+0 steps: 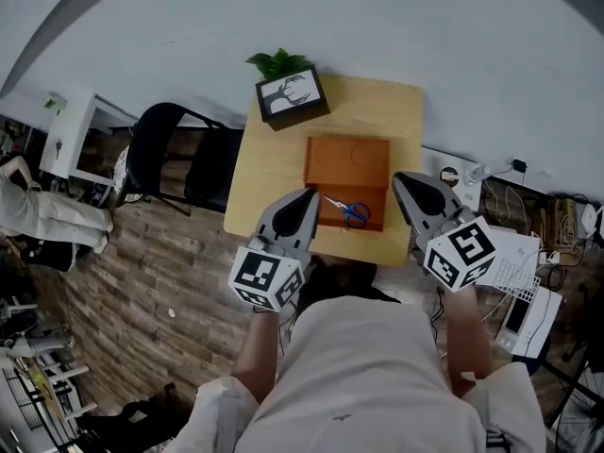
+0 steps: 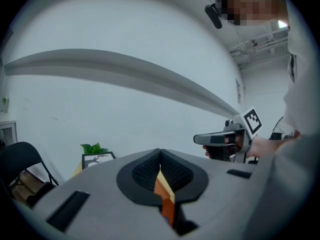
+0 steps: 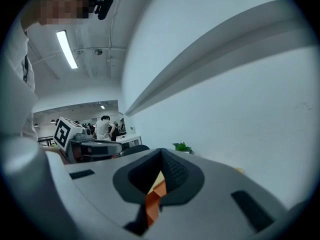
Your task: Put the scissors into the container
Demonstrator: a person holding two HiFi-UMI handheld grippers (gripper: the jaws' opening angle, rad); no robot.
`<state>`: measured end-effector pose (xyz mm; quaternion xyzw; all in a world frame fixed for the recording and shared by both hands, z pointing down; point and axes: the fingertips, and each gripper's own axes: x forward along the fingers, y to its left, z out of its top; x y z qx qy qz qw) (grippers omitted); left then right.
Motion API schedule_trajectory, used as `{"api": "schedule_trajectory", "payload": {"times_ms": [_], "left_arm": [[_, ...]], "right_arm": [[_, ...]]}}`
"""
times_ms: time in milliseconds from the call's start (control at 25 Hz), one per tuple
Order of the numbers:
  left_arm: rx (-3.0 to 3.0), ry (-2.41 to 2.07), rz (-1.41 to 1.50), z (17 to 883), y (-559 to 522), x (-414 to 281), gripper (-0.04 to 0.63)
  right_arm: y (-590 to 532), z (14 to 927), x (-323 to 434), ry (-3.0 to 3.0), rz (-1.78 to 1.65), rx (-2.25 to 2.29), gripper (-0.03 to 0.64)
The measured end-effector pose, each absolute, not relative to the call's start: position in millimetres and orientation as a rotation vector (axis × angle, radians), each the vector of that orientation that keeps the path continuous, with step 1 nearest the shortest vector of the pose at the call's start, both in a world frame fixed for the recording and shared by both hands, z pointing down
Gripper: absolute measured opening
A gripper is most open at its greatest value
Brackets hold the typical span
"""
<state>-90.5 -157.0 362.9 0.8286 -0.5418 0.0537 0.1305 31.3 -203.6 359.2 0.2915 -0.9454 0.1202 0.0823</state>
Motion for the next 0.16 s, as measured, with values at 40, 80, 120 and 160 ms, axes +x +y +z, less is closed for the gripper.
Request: {"api": "schedule_trajectory", "payload": {"times_ms": [40, 80, 120, 160], "left_arm": [[2.406, -1.575, 0.155, 362.8, -157.0, -90.9, 0.008], [2.405, -1.576, 0.153, 362.6, -157.2, -91.4, 0.008], [2.404, -1.578, 0.151, 362.3, -157.3, -92.0, 0.008], [2.404, -1.580, 0.150, 362.1, -157.5, -92.5, 0.008]], "right_arm": [[-203.8, 359.1, 31.0, -2.825, 0.357, 0.869, -0.002], [-204.1, 359.1, 30.6, -2.828, 0.357, 0.866, -0.002], [-204.4, 359.0, 30.2, -2.833, 0.358, 0.863, -0.002], [-204.6, 359.0, 29.8, -2.839, 0.360, 0.860, -0.002]]}}
